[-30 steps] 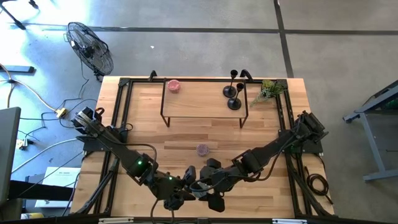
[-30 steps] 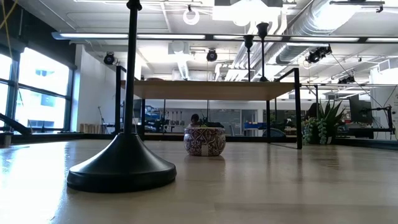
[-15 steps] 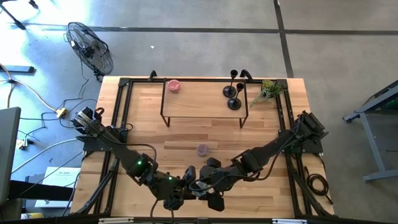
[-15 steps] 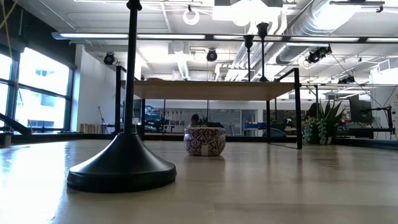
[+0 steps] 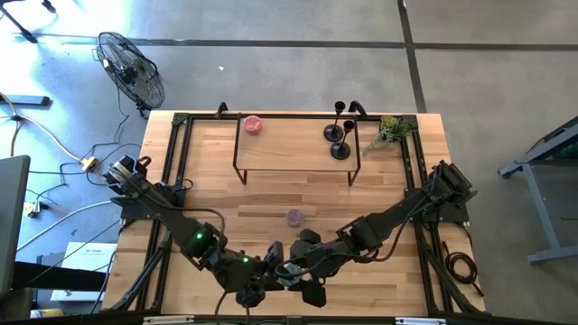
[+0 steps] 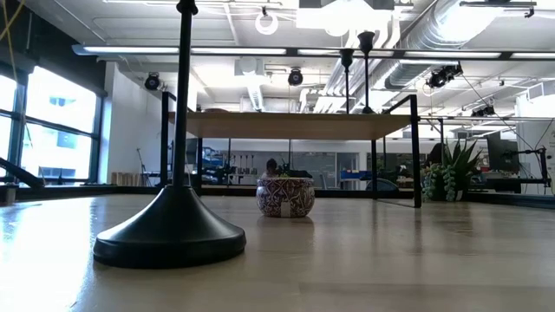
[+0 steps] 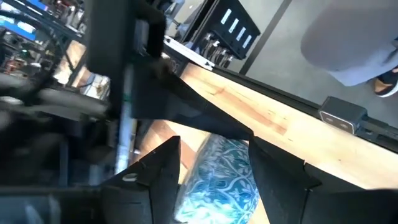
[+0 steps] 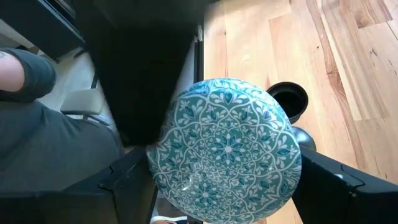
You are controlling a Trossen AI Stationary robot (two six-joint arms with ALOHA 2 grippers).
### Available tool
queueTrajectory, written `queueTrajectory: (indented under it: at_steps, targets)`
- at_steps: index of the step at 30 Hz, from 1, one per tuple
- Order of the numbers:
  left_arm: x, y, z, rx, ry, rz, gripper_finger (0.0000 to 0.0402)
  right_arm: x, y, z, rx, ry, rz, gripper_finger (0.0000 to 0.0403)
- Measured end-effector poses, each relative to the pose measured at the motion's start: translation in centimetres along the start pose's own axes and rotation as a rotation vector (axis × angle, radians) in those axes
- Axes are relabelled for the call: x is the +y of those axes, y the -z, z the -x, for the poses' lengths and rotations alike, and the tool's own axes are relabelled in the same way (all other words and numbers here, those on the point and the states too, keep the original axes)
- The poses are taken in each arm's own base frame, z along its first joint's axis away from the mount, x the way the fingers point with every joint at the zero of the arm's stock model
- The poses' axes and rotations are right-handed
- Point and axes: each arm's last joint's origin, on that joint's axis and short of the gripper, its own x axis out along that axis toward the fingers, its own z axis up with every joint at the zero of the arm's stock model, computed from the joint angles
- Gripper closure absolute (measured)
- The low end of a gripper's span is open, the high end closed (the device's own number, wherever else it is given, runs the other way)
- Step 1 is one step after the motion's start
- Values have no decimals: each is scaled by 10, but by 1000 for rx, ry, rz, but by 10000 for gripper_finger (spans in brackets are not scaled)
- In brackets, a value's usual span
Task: Pick & Place candle stick holders
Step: Put the blue patterned scented candle on the shelf
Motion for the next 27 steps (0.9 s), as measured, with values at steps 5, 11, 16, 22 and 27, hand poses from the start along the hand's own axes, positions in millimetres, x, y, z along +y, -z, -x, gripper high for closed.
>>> queueTrajectory:
  at_steps: [5,11,16,22,27]
  targets:
    - [-3,-13,11,-12,16,-18,215,0,0,0,2,1,1,109]
    - [-9,-20,16,-19,10,-30,182,0,0,0,3,2,-1,109]
    - [-10,-18,16,0,24,-27,138,0,0,0,3,5,-1,109]
    - [-12,-14,16,44,32,-25,89,0,0,0,3,5,-1,109]
    - [-14,-11,16,76,40,6,63,0,0,0,2,5,-1,109]
